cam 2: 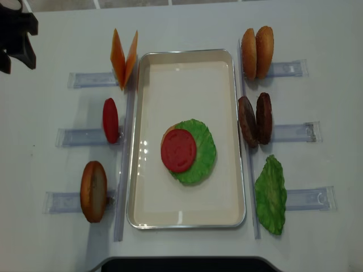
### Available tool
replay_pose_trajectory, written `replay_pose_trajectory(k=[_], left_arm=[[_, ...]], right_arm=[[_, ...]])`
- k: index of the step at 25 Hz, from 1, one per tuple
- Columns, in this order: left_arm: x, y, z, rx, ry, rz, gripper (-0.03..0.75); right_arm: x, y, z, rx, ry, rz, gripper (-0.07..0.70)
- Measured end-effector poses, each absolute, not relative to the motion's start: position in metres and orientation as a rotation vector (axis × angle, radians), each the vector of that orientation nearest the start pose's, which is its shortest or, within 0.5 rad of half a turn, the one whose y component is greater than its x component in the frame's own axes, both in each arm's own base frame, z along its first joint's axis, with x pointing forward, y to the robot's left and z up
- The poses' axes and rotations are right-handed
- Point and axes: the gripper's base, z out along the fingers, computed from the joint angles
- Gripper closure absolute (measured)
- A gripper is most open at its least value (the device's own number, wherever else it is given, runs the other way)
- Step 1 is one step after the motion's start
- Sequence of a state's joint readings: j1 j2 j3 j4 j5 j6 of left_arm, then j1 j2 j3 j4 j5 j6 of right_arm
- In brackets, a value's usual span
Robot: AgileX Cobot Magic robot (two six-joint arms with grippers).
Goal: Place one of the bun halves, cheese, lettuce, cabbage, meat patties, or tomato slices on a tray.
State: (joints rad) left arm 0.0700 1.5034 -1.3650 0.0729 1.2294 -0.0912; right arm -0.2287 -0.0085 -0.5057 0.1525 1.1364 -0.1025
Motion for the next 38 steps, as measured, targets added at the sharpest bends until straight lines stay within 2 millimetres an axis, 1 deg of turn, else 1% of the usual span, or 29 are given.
replay_pose_trajectory(k=[2,4,6,9,14,17,20,22,24,30,36,38], left_arm=[[0.28,0.029,0.327,-0.199,2.851,0.146,0.304],[0.259,0.031,0.321,-0.189,2.87,0.216,0.304],[0.235,0.031,0.319,-0.185,2.869,0.243,0.304],[0.199,0.029,0.31,-0.197,2.875,0.242,0.304],[0.14,0.023,0.287,-0.221,2.863,0.217,0.304],[0.115,0.02,0.274,-0.224,2.777,0.179,0.304],[0.096,0.018,0.262,-0.221,2.705,0.164,0.304],[0.085,0.017,0.251,-0.218,2.693,0.166,0.304],[0.077,0.017,0.247,-0.216,2.672,0.175,0.304],[0.058,0.015,0.255,-0.197,2.53,0.158,0.304],[0.032,0.01,0.263,-0.129,2.345,0.125,0.304],[0.02,0.008,0.265,-0.123,2.266,0.124,0.304]], right_arm=[[-0.008,0.015,0.274,0.117,2.092,-0.015,0.24],[-0.008,0.015,0.274,0.117,2.092,-0.015,0.24],[-0.008,0.015,0.274,0.117,2.092,-0.015,0.24],[-0.008,0.015,0.274,0.117,2.092,-0.015,0.24],[-0.008,0.015,0.274,0.117,2.092,-0.015,0.24],[-0.008,0.015,0.274,0.117,2.092,-0.015,0.24],[-0.008,0.015,0.274,0.117,2.092,-0.015,0.24],[-0.008,0.015,0.274,0.117,2.092,-0.015,0.24],[-0.008,0.015,0.274,0.117,2.092,-0.015,0.24],[-0.008,0.015,0.274,0.117,2.092,-0.015,0.24],[-0.008,0.015,0.274,0.117,2.092,-0.015,0.24],[-0.008,0.015,0.274,0.117,2.092,-0.015,0.24]])
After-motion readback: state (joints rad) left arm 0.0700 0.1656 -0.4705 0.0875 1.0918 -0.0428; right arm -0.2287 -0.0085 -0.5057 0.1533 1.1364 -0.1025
